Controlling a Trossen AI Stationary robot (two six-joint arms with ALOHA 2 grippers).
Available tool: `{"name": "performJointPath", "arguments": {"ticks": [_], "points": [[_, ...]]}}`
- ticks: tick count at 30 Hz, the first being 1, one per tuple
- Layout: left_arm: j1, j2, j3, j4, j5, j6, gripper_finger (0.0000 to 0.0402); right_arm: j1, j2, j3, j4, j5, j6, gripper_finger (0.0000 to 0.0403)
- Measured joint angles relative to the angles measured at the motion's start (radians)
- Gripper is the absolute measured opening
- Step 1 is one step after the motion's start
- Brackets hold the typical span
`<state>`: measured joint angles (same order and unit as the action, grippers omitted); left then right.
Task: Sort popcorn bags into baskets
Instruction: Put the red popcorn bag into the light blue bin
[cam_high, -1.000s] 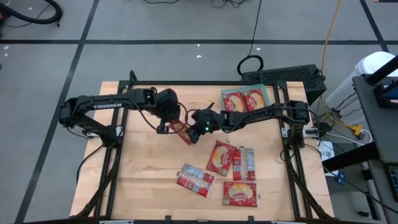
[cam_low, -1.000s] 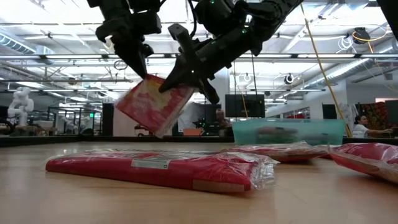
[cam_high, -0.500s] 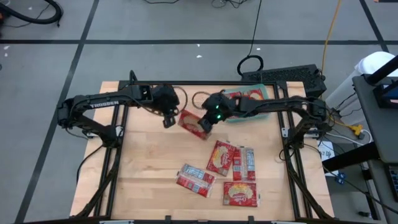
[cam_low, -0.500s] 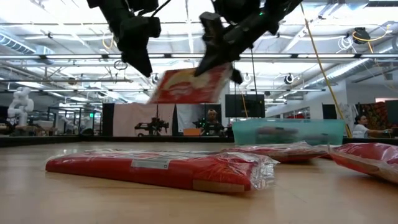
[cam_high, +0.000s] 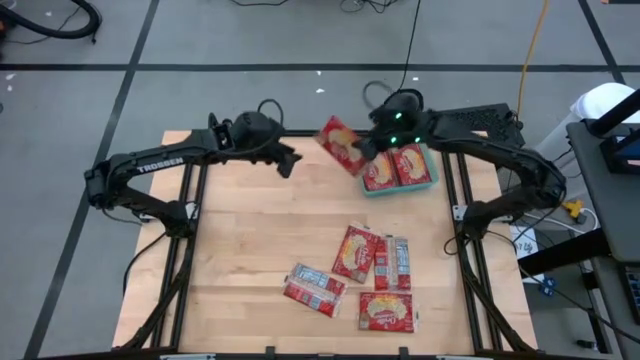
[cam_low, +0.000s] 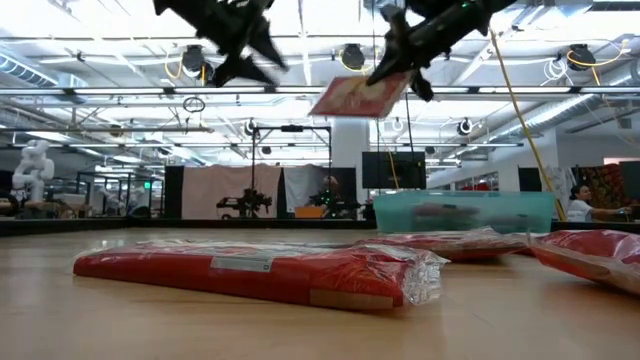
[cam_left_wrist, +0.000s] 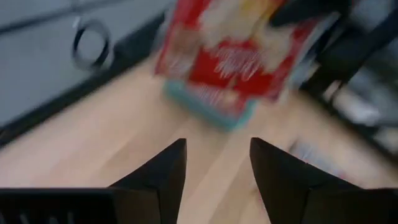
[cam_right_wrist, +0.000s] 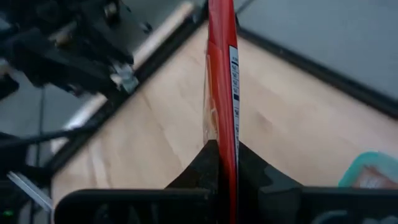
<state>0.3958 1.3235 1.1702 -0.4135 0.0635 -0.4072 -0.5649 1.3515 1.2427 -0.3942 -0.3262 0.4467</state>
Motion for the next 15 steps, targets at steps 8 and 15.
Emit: {"name": "performJointPath", "arguments": {"ticks": [8, 15], "points": [[-0.037, 0.037, 0.000, 0.423, -0.011, -0.093, 0.0207, -0.136, -0.079, 0.001, 0.160, -0.151, 0.057, 0.0008], [-0.049, 0.146, 0.000, 0.700, -0.005, -0.192, 0.0290, -0.182, -0.082, 0.001, 0.452, -0.205, 0.210, 0.0008]]}}
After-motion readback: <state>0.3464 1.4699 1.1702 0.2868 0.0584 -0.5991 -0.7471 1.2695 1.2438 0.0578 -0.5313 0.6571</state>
